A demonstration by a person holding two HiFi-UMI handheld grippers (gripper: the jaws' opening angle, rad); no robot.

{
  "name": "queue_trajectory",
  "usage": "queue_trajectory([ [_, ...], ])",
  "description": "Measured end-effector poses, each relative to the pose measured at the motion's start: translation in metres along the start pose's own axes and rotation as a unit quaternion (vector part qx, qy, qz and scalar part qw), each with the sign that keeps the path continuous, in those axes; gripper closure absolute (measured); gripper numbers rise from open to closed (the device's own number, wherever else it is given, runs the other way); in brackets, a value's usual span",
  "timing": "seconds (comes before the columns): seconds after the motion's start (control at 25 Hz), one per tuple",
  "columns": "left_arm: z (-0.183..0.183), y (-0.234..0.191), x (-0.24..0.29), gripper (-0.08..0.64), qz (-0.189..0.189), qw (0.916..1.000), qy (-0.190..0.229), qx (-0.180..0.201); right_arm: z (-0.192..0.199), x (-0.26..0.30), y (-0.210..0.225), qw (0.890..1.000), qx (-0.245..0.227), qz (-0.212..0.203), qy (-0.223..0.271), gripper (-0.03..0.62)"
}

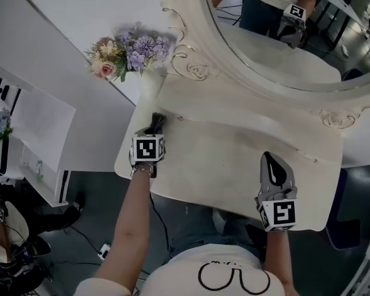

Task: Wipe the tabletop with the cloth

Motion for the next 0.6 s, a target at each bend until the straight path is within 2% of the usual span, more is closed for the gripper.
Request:
queue_trajectory([
  [0.24, 0.002, 0.035, 0.003, 0.477, 0.015, 0.9999, -0.003, 0.006, 0.008, -0.025, 0.023, 1.000, 0.009, 0.011, -0.002, 0.591],
  [0.6, 0.004, 0.074, 0.001, 0.477, -0.001, 0.9998, -0.014, -0.012, 0.020, -0.057, 0.064, 0.999, 0.031, 0.032, -0.002, 0.591],
])
Point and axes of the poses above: the fingertips, and each gripper's own axes: x forward along the fingers, y to its right, z out of its underside, the point moved 4 cm from there along -x, backward along the fingers, and after that the axes turned 1 degree about -z, right-handed, at the moved point
